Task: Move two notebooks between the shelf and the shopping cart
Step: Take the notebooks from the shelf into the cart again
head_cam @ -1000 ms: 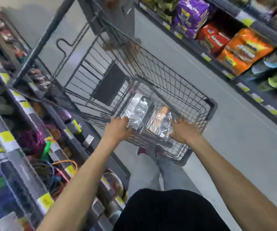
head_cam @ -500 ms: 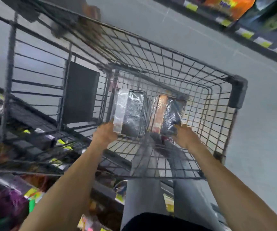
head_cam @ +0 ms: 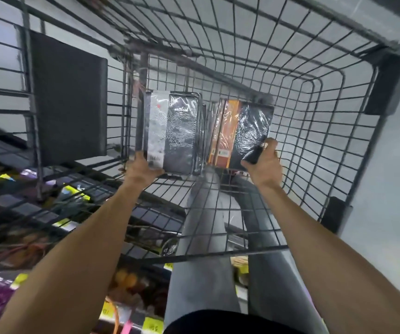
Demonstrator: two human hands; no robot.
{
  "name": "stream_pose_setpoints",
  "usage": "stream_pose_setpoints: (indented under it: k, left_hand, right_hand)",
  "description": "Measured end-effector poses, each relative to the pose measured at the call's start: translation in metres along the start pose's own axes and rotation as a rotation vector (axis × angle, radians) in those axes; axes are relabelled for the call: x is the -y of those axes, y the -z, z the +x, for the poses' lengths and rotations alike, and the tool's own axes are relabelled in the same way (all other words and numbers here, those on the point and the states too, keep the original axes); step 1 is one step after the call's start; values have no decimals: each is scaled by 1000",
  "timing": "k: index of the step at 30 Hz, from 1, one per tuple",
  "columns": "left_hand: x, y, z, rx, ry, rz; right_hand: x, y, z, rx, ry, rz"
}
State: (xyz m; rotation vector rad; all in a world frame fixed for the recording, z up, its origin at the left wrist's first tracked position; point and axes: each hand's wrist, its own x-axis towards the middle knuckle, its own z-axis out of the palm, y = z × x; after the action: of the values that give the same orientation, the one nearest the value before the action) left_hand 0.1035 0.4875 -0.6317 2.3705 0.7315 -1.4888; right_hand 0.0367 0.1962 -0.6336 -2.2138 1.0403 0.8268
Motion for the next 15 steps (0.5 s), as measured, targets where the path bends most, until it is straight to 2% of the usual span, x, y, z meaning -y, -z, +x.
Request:
stream_pose_setpoints:
  k: [4, 11, 15]
  left_hand:
    - [1, -1, 10, -4, -11, -57]
    - [-2, 14, -9, 30, 14, -127]
    - [-2, 26, -32, 103, 13, -309]
  right_hand:
    - [-6, -6, 3, -34, 19, 38]
    - [-7, -3, -4, 0, 18, 73]
    - [-2, 3, -20, -16, 43, 119]
